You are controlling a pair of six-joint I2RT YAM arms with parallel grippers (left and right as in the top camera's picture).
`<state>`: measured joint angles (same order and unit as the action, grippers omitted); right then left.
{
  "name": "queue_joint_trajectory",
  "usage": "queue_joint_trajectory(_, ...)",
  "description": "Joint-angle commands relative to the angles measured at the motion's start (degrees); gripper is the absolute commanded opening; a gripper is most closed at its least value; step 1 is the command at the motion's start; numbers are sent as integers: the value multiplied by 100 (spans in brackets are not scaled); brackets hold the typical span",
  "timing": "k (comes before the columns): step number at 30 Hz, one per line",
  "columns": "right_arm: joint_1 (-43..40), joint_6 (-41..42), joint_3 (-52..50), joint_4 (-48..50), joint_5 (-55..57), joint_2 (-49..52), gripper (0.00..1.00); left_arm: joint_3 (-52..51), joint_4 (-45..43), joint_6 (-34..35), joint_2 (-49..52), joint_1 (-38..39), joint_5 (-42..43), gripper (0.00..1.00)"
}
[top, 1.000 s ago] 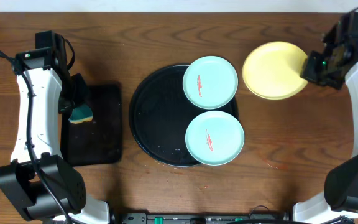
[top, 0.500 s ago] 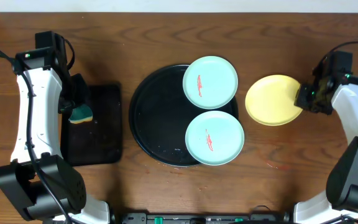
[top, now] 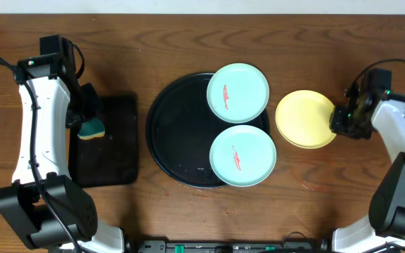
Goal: Clean dirty plates on tray and stack at the side
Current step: 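Grip the lower pale green plate rim with the right gripper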
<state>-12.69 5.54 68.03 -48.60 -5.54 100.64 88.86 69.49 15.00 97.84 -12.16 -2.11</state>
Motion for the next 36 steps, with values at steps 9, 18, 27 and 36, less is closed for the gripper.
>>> queue_joint_trajectory(9, 1051, -48, 1410, -1436, -1867, -22, 38, 57, 35, -295, -11, 2, -87, 7)
queue_joint_trajectory(18, 2422, 387, 645, -1532, -713, -22, 36, 57, 31, -404, -11, 7, -94, 7)
queue_joint_trajectory(27, 2894, 662, -120, -1056, -627, -22, 29, 57, 26, -404, -11, 7, -94, 7)
queue_joint_trajectory(36, 2935, 837, -455, -723, -199, -22, 18, 57, 9, -404, -11, 7, -94, 7)
